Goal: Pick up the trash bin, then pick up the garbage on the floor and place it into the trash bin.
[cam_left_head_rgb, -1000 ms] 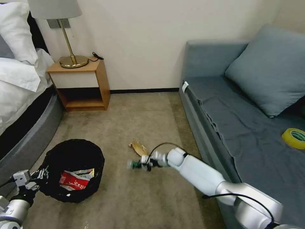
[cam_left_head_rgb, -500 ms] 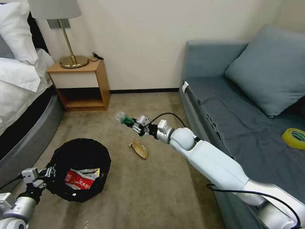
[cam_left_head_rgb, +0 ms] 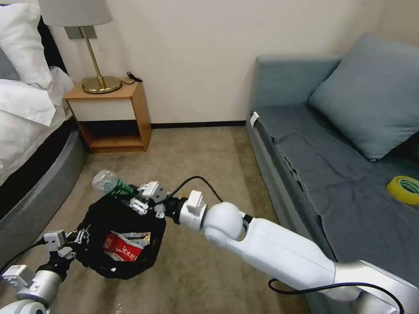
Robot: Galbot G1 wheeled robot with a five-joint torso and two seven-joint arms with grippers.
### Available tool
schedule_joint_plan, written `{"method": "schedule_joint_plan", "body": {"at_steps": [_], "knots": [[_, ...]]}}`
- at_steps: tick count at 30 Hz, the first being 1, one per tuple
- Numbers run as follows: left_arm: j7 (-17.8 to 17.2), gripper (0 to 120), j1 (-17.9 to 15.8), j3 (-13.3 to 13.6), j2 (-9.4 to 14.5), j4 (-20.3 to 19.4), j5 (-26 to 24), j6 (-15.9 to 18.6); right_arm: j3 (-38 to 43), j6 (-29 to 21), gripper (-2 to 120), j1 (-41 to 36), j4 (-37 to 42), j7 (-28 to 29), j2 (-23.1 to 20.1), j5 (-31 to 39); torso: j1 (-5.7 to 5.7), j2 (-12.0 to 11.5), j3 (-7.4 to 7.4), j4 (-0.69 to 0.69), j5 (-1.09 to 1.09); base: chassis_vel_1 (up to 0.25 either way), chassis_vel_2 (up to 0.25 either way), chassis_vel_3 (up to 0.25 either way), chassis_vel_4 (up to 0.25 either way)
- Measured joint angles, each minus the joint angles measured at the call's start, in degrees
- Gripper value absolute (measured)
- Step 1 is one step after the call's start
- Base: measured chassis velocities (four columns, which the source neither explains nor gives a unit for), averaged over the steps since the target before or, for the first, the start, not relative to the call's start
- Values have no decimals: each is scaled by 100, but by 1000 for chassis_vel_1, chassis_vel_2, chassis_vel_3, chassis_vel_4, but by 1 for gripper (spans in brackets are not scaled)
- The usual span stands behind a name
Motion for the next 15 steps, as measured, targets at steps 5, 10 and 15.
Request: {"method": "schedule_joint_plan", "body": {"at_steps": [5, 10, 15], "knots": [[64, 6, 73, -5, -73, -98, -42, 2, -263, 16, 17, -140, -226, 50, 184, -150, 0, 0, 0, 0, 0, 0, 0, 0, 0], [112, 6, 87, -6, -118, -105, -50, -15, -468, 47, 17, -288, -588, 154, 374, -345, 0, 0, 0, 0, 0, 0, 0, 0, 0], [139, 6, 89, -23, -140, -143, -94, -22, -541, 59, 25, -427, -814, 330, 404, -511, 0, 0, 0, 0, 0, 0, 0, 0, 0]]}}
